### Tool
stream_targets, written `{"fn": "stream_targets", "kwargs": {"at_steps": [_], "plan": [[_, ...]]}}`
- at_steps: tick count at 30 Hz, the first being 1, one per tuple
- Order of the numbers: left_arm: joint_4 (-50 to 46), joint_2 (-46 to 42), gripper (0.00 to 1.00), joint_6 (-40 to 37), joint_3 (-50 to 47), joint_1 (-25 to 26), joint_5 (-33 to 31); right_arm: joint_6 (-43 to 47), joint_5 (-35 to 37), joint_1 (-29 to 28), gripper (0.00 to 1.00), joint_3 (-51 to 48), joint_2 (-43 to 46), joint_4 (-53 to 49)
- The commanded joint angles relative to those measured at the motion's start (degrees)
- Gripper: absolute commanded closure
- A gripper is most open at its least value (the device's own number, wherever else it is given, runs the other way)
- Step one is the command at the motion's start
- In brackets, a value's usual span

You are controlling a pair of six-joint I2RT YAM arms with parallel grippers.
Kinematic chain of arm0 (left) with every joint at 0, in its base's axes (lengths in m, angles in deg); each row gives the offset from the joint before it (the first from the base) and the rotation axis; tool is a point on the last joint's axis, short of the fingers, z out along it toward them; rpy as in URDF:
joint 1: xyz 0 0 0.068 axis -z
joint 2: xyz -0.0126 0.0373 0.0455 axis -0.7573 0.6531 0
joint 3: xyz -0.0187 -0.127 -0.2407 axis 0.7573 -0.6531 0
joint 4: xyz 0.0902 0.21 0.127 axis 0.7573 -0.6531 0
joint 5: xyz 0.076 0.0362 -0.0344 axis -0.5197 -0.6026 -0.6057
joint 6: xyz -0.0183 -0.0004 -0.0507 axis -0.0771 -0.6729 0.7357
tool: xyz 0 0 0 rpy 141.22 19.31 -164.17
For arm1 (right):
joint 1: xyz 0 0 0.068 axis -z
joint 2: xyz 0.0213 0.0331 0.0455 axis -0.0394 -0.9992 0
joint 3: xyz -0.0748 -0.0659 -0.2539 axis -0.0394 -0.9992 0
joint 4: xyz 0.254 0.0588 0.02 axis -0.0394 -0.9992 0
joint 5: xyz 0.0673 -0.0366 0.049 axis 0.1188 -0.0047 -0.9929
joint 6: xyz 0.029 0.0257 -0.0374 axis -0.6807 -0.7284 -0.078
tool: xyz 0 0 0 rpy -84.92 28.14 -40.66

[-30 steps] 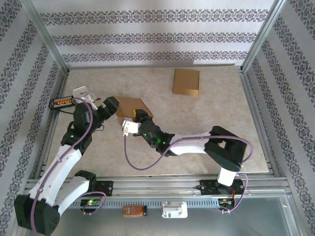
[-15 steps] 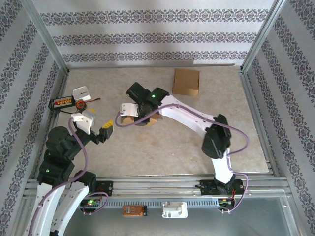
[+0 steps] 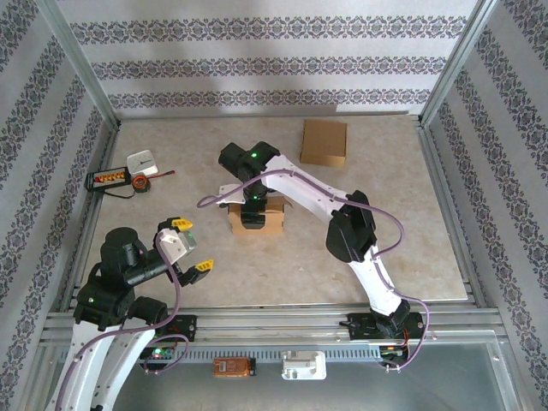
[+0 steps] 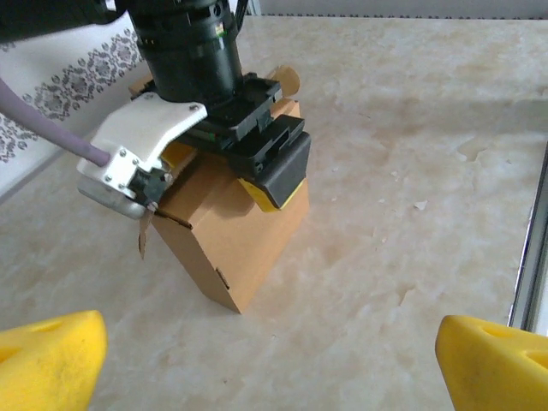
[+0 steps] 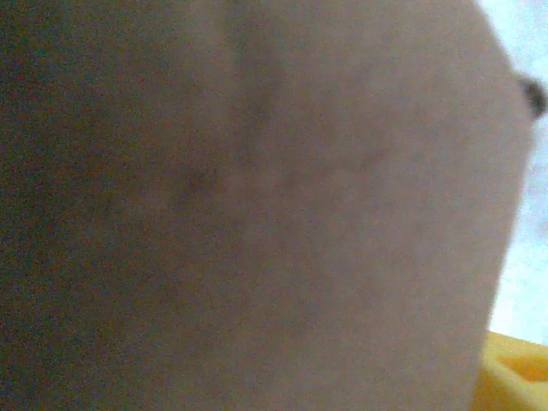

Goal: Fold the paper box

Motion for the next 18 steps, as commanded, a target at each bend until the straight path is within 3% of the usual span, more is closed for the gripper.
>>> {"fn": "stream_targets", "kwargs": {"at_steps": [1, 6, 10, 15, 18], "plan": [[3.40, -0.43, 0.01, -0.01, -0.59, 0.12, 2.90, -0.51, -4.34, -0.17, 0.09, -4.24, 7.18, 3.15], [5.11, -0.20, 0.01, 2.53, 0.01, 0.27, 2.06, -5.19, -1.69, 0.16, 0.03, -12.17, 15.25, 11.37], [14.85, -0.12, 0.01, 13.95, -2.07, 0.25, -0.08, -11.89, -2.72, 1.93, 0.02, -19.54, 22.75, 19.69], [23.94, 3.41, 0.00, 30.85, -2.08, 0.32, -6.66, -26.87, -10.95, 8.08, 0.03, -32.06, 33.45, 32.80], [23.89, 7.58, 0.00, 35.80, 0.21, 0.43, -9.07, -38.36, -17.52, 13.41, 0.05, -43.17, 40.28, 43.58]]}}
